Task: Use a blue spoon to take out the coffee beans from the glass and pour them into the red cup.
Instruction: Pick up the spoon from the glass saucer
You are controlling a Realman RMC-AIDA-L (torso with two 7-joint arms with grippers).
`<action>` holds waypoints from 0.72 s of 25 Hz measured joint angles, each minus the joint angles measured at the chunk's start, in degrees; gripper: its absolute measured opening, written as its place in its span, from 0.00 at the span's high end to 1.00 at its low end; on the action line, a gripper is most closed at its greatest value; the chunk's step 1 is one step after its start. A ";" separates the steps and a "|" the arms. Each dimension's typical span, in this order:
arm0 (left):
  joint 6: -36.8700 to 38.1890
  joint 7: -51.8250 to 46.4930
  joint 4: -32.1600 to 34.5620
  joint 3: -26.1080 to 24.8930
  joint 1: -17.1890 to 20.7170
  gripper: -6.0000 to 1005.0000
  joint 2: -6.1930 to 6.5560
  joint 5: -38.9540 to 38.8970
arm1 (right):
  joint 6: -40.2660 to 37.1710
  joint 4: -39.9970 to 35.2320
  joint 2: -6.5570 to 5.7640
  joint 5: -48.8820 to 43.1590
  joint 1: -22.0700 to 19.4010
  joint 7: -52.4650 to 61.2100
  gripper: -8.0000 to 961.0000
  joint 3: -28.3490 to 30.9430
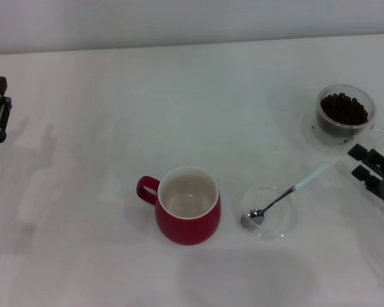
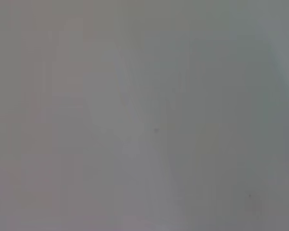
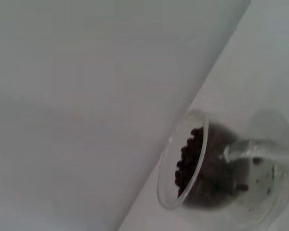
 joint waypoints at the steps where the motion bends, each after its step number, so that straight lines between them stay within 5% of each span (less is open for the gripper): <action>1: 0.00 -0.09 -0.37 0.00 -0.28 0.48 0.01 -0.03 | 0.00 0.58 0.06 0.00 0.22 -0.27 0.13 -0.02; 18: 0.61 0.04 -1.07 -1.15 -0.99 0.48 0.04 -0.12 | -0.14 8.22 0.44 -0.03 2.69 -5.51 0.13 0.02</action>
